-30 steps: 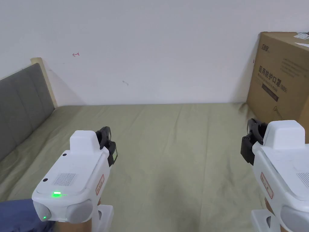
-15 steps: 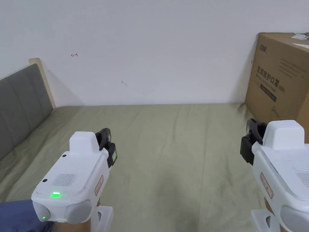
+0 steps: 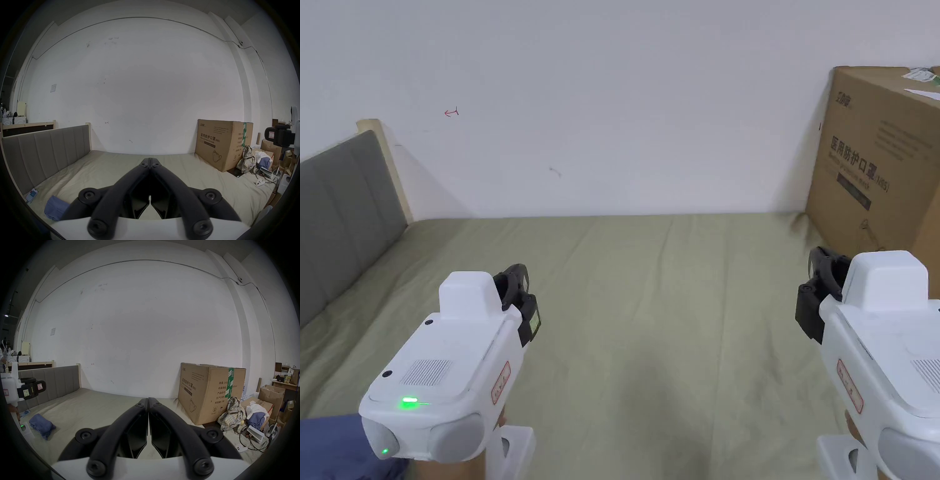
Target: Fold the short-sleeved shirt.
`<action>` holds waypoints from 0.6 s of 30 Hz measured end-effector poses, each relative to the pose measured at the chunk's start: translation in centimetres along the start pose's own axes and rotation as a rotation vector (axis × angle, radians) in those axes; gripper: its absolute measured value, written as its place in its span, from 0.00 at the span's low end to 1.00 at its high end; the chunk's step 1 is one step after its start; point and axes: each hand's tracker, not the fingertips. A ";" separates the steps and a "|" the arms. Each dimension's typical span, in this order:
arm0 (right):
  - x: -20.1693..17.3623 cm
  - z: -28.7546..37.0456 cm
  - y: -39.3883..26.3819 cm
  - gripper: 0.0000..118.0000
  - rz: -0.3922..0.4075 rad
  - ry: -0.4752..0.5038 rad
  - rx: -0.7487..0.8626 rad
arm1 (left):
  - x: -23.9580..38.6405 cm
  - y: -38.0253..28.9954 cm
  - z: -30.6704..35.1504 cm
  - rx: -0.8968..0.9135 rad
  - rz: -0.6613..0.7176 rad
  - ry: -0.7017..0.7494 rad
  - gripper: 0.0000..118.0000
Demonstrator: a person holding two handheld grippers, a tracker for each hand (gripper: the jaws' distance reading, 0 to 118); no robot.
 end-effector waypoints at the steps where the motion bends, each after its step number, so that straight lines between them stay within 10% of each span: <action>1: 0.0 0.0 0.0 0.00 0.000 -0.001 -0.001 | 0.0 0.0 0.0 0.000 0.000 0.000 0.00; 12: 0.0 -0.3 -0.2 0.01 0.002 0.001 -0.010 | 0.1 -0.1 -0.1 0.007 -0.035 0.017 0.04; 14: 0.0 -0.3 -0.3 0.04 0.002 -0.004 -0.013 | 0.2 0.0 0.0 0.015 -0.048 0.030 0.17; 18: 0.2 -0.5 -0.5 0.63 -0.023 -0.009 -0.026 | 0.3 0.1 -0.1 0.003 -0.069 0.027 0.55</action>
